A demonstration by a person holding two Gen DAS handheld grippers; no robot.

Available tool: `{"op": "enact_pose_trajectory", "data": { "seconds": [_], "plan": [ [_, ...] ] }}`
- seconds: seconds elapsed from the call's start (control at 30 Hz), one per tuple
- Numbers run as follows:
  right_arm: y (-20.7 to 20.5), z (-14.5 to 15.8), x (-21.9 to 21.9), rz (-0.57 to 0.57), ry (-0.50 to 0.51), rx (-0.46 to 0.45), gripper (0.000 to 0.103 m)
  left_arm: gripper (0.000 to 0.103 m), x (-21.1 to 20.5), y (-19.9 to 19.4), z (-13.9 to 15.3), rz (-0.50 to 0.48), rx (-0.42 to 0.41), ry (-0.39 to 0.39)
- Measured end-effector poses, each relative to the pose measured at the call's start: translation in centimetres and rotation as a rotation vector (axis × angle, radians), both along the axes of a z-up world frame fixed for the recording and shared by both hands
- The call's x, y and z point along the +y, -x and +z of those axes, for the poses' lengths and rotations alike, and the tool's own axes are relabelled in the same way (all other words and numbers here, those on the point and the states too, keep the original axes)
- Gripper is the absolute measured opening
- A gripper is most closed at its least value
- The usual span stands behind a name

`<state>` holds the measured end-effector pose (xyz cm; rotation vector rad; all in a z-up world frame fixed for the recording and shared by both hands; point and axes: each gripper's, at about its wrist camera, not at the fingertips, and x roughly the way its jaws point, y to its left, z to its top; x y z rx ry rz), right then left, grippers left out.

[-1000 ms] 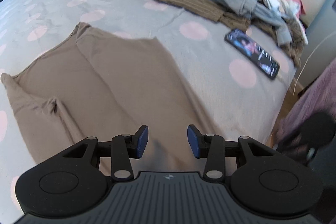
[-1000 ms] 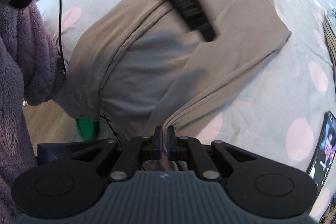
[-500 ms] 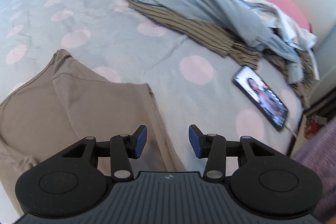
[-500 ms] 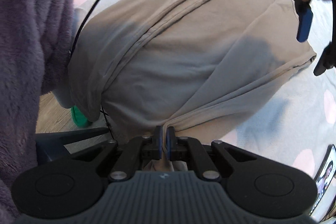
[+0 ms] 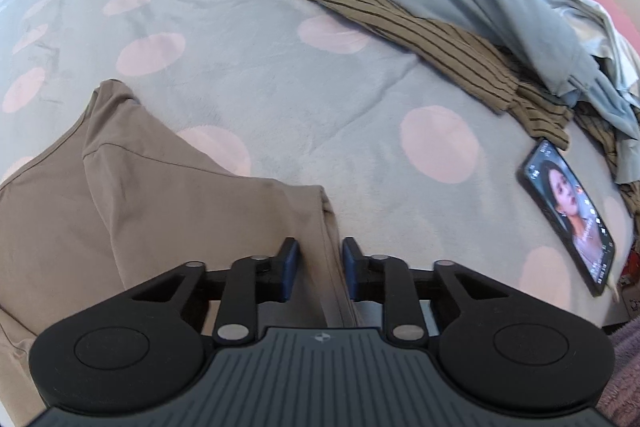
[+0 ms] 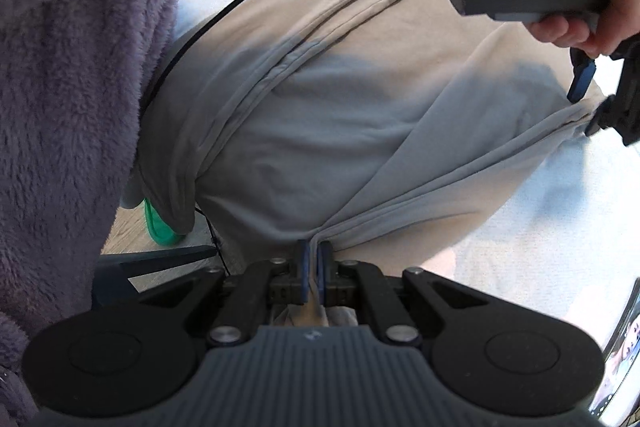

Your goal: Fold clothes

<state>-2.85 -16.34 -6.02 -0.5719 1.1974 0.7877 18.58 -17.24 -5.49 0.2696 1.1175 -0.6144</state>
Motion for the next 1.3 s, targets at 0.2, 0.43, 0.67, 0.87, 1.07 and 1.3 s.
{"op": "enact_pose_trajectory", "data": {
  "seconds": [0.2, 0.43, 0.67, 0.87, 1.07, 1.3],
  "plan": [
    [0.7, 1.0, -0.4, -0.006, -0.005, -0.018, 0.005, 0.002, 1.0, 0.1, 0.8, 0.029, -0.022, 0.044],
    [2.1, 2.7, -1.1, -0.027, -0.011, -0.056, 0.005, 0.002, 4.5, 0.8, 4.0, 0.088, -0.045, 0.156],
    [1.9, 3.9, -1.8, -0.048, -0.045, -0.063, 0.005, 0.002, 9.7, 1.7, 6.2, 0.188, -0.059, 0.249],
    [3.0, 4.7, -0.3, -0.02, -0.072, -0.06, 0.005, 0.002, 13.9, 2.6, 6.6, 0.268, -0.065, 0.282],
    [2.8, 3.5, 1.6, -0.015, -0.095, -0.025, 0.005, 0.001, 17.2, 2.3, 4.9, 0.321, -0.047, 0.261],
    [2.5, 1.2, 3.8, -0.001, -0.095, 0.0, 0.005, 0.001, 19.2, 1.5, 2.1, 0.366, -0.003, 0.24]
  ]
}}
